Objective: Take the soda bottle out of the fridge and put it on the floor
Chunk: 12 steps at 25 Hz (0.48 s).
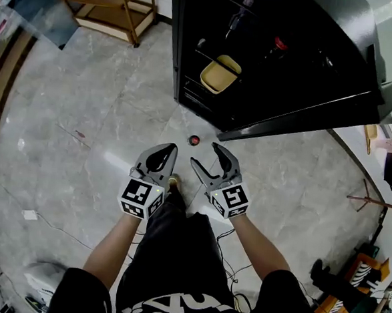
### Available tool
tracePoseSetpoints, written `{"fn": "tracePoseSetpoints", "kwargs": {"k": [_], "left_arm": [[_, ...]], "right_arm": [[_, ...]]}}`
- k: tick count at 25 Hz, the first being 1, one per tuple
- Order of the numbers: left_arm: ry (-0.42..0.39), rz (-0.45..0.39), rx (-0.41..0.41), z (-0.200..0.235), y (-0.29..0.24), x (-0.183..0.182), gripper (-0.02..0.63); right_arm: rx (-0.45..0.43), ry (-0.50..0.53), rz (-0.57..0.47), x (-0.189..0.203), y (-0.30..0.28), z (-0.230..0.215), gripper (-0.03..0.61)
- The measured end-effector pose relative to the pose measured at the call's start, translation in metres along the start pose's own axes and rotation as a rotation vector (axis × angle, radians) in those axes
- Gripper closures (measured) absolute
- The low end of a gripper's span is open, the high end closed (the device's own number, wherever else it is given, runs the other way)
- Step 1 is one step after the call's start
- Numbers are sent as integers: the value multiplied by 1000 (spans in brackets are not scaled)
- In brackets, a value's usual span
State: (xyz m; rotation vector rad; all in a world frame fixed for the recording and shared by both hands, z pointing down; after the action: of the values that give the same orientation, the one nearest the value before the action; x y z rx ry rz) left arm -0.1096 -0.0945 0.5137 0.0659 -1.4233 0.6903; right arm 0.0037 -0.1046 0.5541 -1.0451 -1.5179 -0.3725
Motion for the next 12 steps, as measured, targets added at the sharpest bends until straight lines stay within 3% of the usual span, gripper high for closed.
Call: {"fn": "tracePoseSetpoints", "kwargs": {"k": [5, 12], "left_arm": [[0, 13, 22, -16, 37, -72, 606], [-27, 29, 113, -65, 56, -132, 606]], "right_arm": [[20, -53, -32, -87, 39, 35, 264], [66, -108, -49, -148, 87, 50, 265]]}}
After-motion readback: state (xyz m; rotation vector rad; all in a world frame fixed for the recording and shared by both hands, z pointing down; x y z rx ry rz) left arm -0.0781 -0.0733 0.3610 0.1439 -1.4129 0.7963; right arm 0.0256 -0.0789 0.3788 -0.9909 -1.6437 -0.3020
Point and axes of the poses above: the fingertips, and each gripper's own axes: y backward along the fingers, z to its left, x out of its underside, the point moved 3 cm from there along y, backward along the fingers, and after that the axes turned 6 degrees about -y, right-handed, at the moved point
